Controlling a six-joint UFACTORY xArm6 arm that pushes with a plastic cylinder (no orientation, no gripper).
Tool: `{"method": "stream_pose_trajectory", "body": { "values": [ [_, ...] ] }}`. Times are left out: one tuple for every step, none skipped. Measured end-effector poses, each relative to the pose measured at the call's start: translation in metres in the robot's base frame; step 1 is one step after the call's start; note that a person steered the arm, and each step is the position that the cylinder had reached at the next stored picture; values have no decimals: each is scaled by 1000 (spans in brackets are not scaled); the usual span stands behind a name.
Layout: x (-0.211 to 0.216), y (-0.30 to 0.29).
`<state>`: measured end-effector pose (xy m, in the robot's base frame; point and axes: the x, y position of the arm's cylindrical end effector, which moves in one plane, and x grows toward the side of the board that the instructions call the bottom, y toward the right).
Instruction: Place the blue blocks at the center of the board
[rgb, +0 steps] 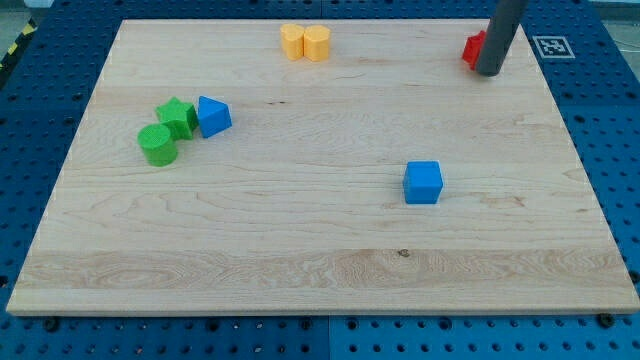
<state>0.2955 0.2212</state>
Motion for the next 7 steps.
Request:
{"method": "stream_pose_trajectory", "body": {
  "values": [
    [-19, 0],
    [-27, 0],
    [-22, -1],
    [-15, -4],
    [-6, -5],
    [43, -33],
    [83, -46]
  ]
}}
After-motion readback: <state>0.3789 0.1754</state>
